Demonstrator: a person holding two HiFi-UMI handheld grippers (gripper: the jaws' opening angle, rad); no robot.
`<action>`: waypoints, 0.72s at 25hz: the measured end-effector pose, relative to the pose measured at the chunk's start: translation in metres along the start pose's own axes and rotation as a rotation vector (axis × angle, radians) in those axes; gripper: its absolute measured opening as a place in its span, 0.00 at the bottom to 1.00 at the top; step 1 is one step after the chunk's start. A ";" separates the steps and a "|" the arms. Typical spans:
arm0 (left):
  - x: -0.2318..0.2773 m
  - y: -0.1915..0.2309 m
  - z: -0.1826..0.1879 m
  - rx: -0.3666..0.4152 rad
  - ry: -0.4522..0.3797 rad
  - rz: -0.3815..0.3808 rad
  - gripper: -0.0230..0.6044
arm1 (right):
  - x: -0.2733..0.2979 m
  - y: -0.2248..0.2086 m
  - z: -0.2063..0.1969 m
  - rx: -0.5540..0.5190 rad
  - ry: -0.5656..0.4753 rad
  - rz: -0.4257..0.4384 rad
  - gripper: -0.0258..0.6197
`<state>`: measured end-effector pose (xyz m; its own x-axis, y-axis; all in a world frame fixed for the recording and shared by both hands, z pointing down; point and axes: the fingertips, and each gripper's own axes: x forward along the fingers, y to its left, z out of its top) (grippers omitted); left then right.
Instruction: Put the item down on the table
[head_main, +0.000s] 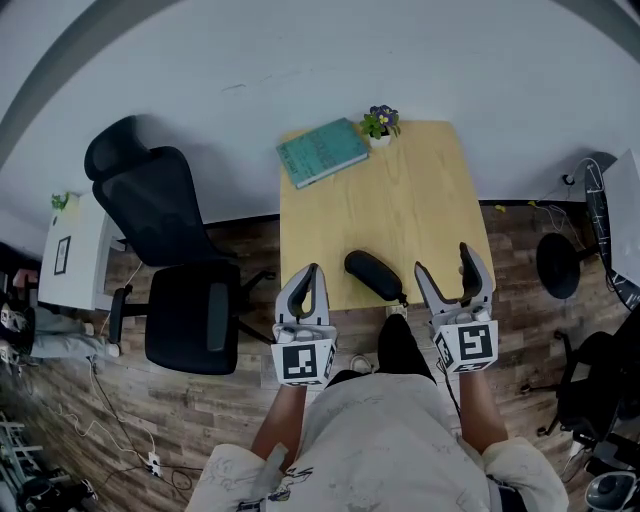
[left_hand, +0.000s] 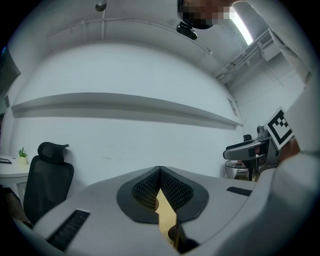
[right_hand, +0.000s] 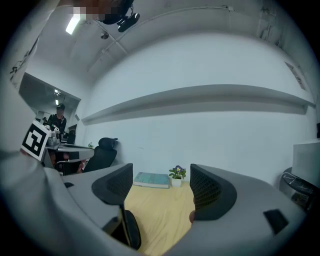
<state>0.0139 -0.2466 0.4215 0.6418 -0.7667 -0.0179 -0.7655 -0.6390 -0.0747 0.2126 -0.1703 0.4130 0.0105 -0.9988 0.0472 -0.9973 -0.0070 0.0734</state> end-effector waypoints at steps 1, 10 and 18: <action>0.001 -0.001 0.001 0.004 -0.002 -0.003 0.04 | 0.000 -0.002 0.001 0.003 0.000 -0.007 0.59; 0.006 -0.001 0.004 0.014 -0.007 -0.015 0.04 | 0.008 -0.001 0.005 0.010 -0.001 -0.003 0.58; 0.007 0.000 0.005 0.008 -0.011 -0.011 0.04 | 0.013 0.001 0.003 -0.003 0.011 0.005 0.58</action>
<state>0.0183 -0.2516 0.4166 0.6504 -0.7591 -0.0277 -0.7582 -0.6467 -0.0825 0.2113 -0.1830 0.4104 0.0066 -0.9983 0.0587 -0.9971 -0.0021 0.0759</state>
